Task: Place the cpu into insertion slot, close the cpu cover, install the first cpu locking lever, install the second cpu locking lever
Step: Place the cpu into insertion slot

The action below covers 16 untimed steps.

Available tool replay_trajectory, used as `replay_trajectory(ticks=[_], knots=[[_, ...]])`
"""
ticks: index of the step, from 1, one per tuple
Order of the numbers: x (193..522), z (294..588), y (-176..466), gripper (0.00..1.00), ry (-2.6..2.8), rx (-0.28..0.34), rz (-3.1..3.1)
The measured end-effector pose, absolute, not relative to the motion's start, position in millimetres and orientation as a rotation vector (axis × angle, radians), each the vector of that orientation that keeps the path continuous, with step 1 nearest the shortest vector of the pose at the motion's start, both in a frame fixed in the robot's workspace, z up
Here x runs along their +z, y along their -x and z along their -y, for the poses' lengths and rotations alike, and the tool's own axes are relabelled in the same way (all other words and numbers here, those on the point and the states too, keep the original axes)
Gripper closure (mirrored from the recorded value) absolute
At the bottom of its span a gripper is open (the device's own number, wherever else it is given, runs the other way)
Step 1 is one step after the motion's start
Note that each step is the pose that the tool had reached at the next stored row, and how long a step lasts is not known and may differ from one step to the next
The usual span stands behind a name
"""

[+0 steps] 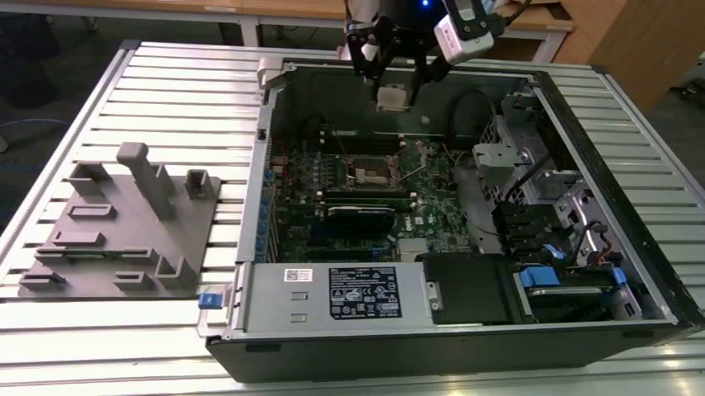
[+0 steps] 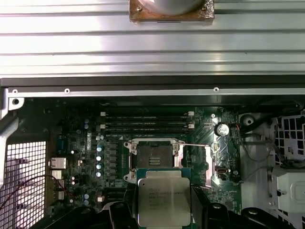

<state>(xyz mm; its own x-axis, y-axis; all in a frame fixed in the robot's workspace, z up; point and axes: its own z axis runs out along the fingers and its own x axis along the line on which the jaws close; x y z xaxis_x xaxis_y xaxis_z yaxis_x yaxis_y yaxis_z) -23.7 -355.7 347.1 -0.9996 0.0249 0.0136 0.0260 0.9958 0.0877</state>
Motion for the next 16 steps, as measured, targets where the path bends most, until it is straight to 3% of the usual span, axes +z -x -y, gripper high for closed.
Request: replay_trajectory(ticks=[16], knots=[[335,356,24,0.46,0.039,-0.138,3.132]])
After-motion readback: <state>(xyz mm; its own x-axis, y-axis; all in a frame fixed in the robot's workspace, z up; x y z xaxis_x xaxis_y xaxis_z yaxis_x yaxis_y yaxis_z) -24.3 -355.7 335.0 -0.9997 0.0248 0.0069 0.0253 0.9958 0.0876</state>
